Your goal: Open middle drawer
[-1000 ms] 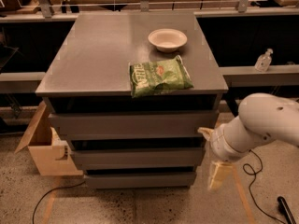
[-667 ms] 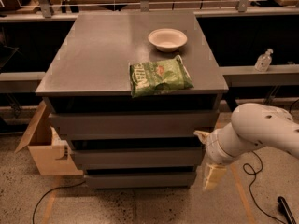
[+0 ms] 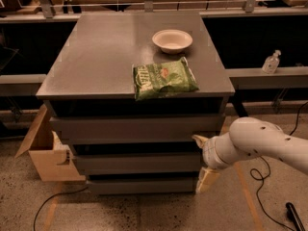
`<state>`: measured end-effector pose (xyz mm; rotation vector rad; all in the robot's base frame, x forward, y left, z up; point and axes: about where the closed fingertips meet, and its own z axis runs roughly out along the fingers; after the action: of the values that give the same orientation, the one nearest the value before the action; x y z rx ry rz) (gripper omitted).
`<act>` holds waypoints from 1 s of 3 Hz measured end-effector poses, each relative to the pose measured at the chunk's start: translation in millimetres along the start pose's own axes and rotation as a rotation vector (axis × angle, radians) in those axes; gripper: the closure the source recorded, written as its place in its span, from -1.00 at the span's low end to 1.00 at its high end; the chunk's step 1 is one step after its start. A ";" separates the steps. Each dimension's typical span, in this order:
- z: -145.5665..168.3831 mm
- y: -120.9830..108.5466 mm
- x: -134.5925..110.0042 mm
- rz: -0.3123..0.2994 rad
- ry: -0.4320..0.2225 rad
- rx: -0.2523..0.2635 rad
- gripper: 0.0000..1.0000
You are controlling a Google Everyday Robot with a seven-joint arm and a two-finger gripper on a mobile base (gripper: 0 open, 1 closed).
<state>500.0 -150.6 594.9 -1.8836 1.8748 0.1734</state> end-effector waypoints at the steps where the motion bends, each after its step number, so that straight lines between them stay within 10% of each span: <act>1: 25.9 -4.9 -1.8 0.002 -0.044 -0.014 -1.00; 3: 36.9 1.2 4.2 0.016 -0.018 -0.028 -1.00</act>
Offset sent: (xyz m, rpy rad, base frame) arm 0.0102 0.0107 -0.0169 0.0375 0.0072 0.0127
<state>507.9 -139.2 560.4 -1.8792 1.8853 0.2221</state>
